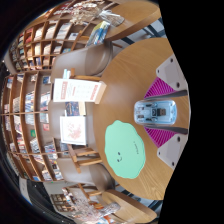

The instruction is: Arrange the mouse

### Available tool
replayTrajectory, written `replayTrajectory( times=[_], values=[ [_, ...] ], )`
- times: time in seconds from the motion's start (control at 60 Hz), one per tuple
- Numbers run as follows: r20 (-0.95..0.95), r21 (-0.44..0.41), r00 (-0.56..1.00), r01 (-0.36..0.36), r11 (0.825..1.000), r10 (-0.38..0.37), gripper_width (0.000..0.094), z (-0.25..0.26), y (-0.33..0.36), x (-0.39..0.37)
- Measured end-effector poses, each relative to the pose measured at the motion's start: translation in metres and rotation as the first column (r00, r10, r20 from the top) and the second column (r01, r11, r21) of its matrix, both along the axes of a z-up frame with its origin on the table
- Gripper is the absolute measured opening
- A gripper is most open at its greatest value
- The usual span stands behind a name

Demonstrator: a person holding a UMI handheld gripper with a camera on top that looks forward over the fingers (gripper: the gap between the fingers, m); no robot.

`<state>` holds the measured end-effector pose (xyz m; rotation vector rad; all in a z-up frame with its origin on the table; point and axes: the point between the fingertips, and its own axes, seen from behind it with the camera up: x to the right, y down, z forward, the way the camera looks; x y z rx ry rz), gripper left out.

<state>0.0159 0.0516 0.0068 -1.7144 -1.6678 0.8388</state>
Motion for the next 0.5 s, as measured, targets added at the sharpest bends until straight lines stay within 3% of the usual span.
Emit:
replayTrajectory(
  times=[0.15, 0.267, 0.4, 0.5],
  values=[
    [-0.108, -0.018, 0.994, -0.034, 0.999, 0.031, 0.0425, 0.070, -0.035, -0.029],
    [-0.131, -0.053, 0.988, -0.086, 0.995, 0.078, 0.0425, 0.094, -0.086, -0.063],
    [-0.091, -0.031, 0.988, -0.126, 0.992, 0.123, 0.0422, 0.058, -0.132, -0.108],
    [0.008, -0.052, 0.994, -0.112, 0.992, 0.112, 0.0425, 0.015, -0.150, -0.127]
  ],
)
